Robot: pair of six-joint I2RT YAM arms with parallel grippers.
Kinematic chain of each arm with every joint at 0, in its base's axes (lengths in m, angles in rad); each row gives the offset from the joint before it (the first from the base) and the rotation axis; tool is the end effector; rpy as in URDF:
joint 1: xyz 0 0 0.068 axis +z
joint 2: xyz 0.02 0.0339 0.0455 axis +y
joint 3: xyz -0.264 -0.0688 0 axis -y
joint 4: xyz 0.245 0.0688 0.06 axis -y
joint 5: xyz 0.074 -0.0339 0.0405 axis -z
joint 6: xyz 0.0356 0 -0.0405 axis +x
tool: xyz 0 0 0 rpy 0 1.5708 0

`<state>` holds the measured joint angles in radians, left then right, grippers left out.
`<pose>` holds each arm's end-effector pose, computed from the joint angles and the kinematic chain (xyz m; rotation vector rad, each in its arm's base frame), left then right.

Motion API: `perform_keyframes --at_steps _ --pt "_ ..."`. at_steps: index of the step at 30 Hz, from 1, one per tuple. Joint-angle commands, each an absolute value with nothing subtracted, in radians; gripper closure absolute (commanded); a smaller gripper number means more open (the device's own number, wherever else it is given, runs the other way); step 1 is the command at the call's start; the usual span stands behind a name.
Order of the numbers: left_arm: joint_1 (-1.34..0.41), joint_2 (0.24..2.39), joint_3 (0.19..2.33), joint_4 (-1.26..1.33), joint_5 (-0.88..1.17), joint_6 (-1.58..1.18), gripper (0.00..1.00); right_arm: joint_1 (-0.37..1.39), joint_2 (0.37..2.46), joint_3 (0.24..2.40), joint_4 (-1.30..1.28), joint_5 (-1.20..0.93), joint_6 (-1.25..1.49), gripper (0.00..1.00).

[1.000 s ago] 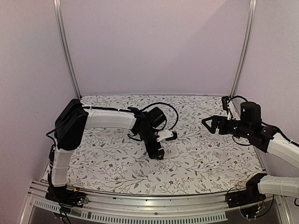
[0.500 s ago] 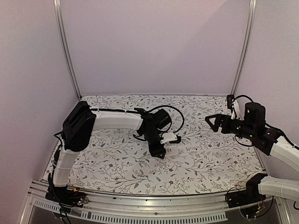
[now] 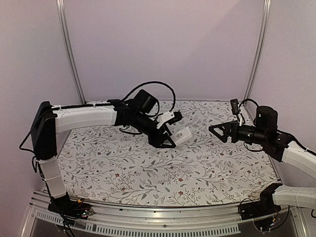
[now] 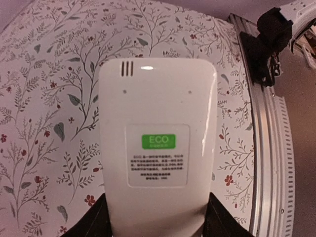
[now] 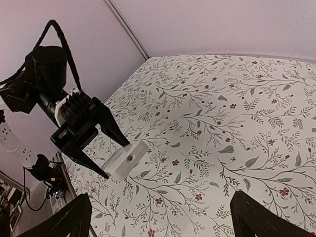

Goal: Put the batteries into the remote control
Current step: Pick up the remote control from the center of the board, then pass from the left arm to the right

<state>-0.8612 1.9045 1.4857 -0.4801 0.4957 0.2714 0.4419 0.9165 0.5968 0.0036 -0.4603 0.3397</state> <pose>0.2610 -0.3298 0.2357 1.5319 1.9967 -0.8614 0.1843 0.1047 0.2700 -0.4287 1.9225 0.9570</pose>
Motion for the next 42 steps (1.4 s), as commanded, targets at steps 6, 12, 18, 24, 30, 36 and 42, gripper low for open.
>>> perform_keyframes --at_steps 6,12,18,24,30,36,42 --pt "-0.828 1.685 1.33 -0.063 0.898 0.055 0.68 0.518 1.024 0.701 0.25 -0.823 0.39 0.01" --pt "-0.831 1.628 1.282 0.105 0.987 -0.028 0.68 0.632 1.058 0.783 0.25 -0.839 0.354 0.01" --pt "-0.838 1.616 1.261 0.188 1.035 -0.087 0.68 0.694 1.123 0.851 0.247 -0.798 0.336 0.01" --pt "-0.845 1.63 1.253 0.226 1.027 -0.116 0.68 0.726 1.184 0.914 0.246 -0.787 0.329 0.03" --pt "-0.845 1.647 1.256 0.235 1.01 -0.127 0.68 0.755 1.203 0.949 0.238 -0.786 0.313 0.07" --pt "-0.845 1.67 1.266 0.237 0.996 -0.138 0.69 0.758 1.212 0.959 0.235 -0.77 0.306 0.15" --pt "-0.847 1.679 1.273 0.23 0.957 -0.137 0.69 0.758 1.209 0.959 0.227 -0.743 0.302 0.28"
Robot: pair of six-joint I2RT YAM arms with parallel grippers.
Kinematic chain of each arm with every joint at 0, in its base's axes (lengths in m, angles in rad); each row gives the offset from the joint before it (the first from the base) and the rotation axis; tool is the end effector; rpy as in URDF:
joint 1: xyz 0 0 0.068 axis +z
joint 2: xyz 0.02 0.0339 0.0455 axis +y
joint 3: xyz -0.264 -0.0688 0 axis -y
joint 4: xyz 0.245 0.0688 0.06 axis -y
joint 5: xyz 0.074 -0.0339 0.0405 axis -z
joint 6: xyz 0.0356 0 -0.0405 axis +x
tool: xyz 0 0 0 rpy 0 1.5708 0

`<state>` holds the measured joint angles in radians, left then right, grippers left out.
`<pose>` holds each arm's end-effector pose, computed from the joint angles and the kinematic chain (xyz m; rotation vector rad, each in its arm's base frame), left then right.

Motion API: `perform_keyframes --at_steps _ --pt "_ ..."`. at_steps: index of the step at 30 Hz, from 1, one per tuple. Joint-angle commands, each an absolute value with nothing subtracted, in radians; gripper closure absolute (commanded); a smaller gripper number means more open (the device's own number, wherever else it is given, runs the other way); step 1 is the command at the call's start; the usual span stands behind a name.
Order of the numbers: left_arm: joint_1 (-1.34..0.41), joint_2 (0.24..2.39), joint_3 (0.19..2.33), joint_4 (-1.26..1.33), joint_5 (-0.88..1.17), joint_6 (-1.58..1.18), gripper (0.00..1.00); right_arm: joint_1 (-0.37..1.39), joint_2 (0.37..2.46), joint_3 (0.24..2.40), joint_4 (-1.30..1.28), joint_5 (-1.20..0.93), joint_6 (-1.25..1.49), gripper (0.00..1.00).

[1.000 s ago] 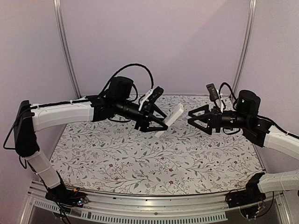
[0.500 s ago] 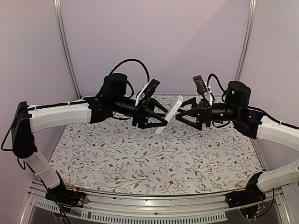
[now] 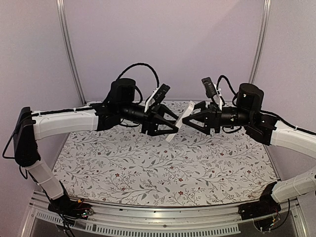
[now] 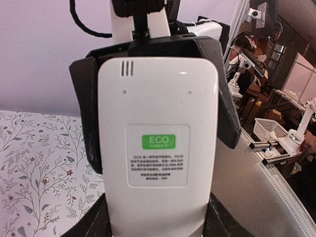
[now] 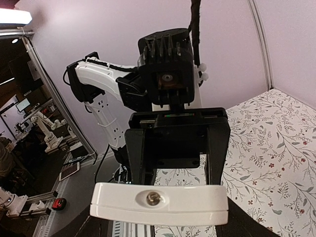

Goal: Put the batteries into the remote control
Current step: Pass from the left arm to the right, then place the remote control at the center of the board.

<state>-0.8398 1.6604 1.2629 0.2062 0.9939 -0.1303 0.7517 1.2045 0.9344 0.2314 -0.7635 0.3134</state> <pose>0.2345 -0.3062 0.3192 1.3645 1.3920 -1.5381 0.1857 0.2073 0.3486 -0.9973 1.4969 1.3998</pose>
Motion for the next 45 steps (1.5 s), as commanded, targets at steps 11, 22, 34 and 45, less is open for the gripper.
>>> perform_keyframes --at_steps 11,22,34,45 --pt "-0.847 1.684 1.257 0.236 0.922 -0.155 0.66 0.759 1.21 0.96 0.224 -0.719 0.312 0.66" --pt "-0.73 1.455 1.099 0.152 0.525 -0.226 0.0 0.755 1.242 1.08 -0.22 -0.557 0.207 0.76" --pt "-0.66 1.324 0.978 -0.037 0.078 -0.361 0.01 0.772 1.548 1.34 -0.683 -0.393 0.138 0.81" --pt "-0.652 1.324 0.935 -0.036 0.056 -0.367 0.0 0.893 1.916 1.653 -1.055 -0.155 0.042 0.8"
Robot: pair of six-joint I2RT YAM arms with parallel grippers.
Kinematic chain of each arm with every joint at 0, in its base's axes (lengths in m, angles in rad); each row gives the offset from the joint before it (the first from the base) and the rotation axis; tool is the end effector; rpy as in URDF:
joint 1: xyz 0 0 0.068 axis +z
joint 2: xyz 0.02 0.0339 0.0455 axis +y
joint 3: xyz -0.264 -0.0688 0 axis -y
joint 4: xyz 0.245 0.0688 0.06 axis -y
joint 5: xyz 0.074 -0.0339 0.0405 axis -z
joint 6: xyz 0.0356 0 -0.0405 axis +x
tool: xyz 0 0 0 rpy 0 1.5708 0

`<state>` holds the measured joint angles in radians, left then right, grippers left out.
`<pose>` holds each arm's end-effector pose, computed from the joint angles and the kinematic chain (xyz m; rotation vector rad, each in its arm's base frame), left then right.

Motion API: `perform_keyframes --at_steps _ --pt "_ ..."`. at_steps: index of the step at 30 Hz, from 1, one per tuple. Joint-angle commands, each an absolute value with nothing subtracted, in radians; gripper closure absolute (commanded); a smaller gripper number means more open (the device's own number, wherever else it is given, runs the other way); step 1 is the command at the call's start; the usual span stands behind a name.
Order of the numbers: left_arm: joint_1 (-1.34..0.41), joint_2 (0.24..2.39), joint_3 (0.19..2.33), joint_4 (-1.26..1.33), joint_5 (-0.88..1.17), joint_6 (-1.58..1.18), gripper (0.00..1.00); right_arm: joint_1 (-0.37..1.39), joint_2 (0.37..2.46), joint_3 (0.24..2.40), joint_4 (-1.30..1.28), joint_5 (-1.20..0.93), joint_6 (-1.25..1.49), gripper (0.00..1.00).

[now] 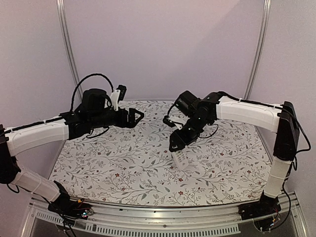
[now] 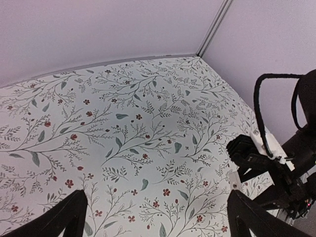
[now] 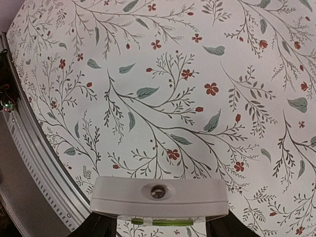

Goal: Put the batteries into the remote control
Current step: Place the remote control at the center of the board.

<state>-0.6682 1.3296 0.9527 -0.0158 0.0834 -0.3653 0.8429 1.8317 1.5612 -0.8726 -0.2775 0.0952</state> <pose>0.2399 -0.1931 0.2936 0.3640 2.0079 -0.7474 0.2489 0.2940 0.2624 -1.1086 2.5920 0.6276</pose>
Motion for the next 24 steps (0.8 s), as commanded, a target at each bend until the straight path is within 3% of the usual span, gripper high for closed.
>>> perform_keyframes --at_steps 1,15,24 --pt "-0.651 1.323 0.931 -0.038 0.05 -0.368 0.0 0.903 1.961 1.673 -1.077 -0.139 0.037 0.8" --pt "-0.645 1.337 0.892 0.023 0.11 -0.378 0.0 0.937 2.227 1.833 -1.133 -0.054 0.011 0.75" --pt "-0.643 1.344 0.889 0.023 0.102 -0.375 0.0 0.939 2.29 1.854 -1.079 -0.083 0.038 0.62"
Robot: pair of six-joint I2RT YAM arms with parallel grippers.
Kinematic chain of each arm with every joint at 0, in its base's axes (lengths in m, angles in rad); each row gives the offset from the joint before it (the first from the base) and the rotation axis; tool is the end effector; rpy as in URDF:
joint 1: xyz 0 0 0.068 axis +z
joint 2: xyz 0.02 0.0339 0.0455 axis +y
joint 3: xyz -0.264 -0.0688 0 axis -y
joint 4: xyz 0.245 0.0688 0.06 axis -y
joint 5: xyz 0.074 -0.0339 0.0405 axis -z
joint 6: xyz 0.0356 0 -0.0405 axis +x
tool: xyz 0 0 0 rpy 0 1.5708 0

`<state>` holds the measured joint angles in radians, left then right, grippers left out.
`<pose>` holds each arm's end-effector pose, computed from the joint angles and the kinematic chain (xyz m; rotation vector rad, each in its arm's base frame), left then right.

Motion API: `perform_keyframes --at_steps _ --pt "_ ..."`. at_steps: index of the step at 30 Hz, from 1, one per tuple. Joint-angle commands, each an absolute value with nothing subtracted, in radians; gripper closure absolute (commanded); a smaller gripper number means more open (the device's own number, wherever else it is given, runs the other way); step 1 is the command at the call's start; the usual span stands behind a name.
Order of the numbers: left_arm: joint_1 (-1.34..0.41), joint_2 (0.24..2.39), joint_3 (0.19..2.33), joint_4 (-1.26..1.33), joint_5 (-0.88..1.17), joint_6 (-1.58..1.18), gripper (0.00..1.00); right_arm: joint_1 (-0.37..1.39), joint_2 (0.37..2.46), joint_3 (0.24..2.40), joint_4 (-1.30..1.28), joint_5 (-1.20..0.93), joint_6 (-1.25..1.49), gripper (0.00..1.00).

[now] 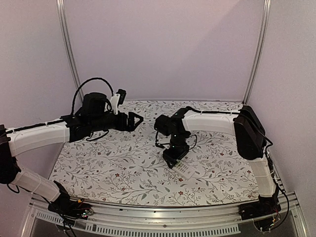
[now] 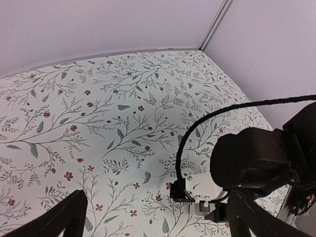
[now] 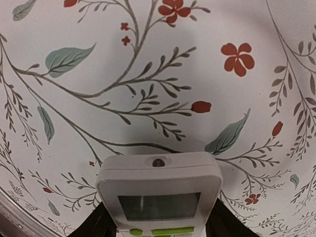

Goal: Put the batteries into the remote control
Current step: Place the remote control at the center of the board, then move the remote control to the center of the board.

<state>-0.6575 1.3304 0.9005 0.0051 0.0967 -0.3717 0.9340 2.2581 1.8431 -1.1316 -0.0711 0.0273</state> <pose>0.2390 -0.1889 0.2772 0.3594 2.0435 -0.7459 0.2587 0.3541 0.1642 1.3712 -2.8114 -0.1161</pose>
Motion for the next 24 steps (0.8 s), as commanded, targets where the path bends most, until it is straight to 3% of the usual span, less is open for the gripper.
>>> perform_keyframes --at_steps 1,6,9,13,19,24 --pt "-0.643 1.344 0.886 0.025 0.103 -0.375 0.0 0.938 2.289 1.855 -1.075 -0.087 0.039 0.6" --pt "-0.643 1.344 0.882 0.027 0.107 -0.379 0.0 0.938 2.278 1.847 -1.056 -0.123 0.046 0.33" --pt "-0.643 1.344 0.885 0.025 0.108 -0.378 0.0 0.927 2.232 1.803 -1.01 -0.169 0.055 0.23" --pt "-0.643 1.344 0.893 0.019 0.107 -0.376 0.0 0.885 2.119 1.704 -0.925 -0.229 0.075 0.17" --pt "-0.645 1.35 0.899 0.018 0.113 -0.376 0.0 0.776 1.923 1.487 -0.801 -0.171 0.075 0.15" --pt "-0.649 1.352 0.914 0.003 0.091 -0.373 0.0 0.764 1.864 1.388 -0.797 0.052 0.039 0.15"
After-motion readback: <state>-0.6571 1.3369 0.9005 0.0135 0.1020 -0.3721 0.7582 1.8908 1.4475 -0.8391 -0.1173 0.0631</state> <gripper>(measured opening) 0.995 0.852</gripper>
